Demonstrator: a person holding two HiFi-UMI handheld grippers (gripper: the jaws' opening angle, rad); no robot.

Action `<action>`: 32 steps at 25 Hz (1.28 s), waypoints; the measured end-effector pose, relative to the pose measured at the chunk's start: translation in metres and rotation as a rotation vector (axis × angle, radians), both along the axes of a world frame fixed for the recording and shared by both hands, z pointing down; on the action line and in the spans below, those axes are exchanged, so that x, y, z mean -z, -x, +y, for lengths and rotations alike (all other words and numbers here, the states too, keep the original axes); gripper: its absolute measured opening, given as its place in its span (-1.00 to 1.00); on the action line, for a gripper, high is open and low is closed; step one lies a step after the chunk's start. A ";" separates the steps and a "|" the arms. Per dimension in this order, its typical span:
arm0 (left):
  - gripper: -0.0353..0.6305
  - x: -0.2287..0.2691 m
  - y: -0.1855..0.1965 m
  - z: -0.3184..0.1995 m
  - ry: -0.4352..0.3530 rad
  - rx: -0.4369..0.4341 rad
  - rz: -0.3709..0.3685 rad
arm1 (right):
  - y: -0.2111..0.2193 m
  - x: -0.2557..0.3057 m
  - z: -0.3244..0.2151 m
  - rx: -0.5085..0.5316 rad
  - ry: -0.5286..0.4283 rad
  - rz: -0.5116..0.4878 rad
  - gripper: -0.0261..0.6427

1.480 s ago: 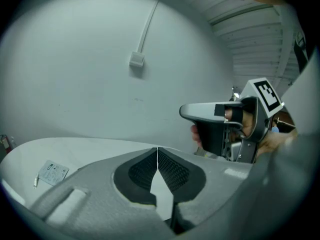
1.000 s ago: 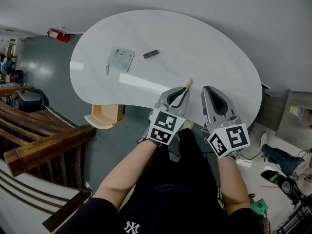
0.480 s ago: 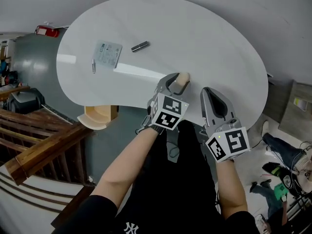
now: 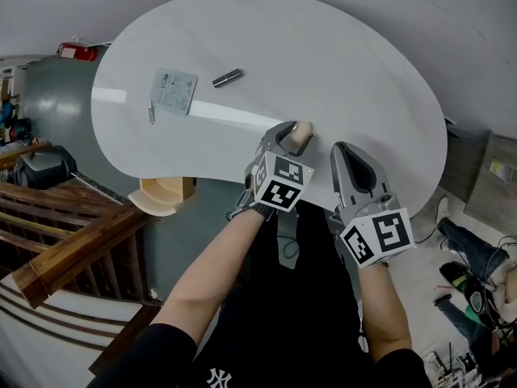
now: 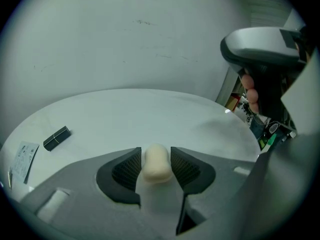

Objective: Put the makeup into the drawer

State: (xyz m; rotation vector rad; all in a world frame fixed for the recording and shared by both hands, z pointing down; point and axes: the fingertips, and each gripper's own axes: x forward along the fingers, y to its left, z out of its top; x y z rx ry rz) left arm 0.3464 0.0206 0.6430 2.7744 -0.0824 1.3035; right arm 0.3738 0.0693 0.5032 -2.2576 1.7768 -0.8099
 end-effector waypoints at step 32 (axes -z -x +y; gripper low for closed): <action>-0.44 0.127 0.047 -0.018 0.006 0.189 0.243 | 0.036 0.050 -0.033 0.119 -0.024 0.057 -0.87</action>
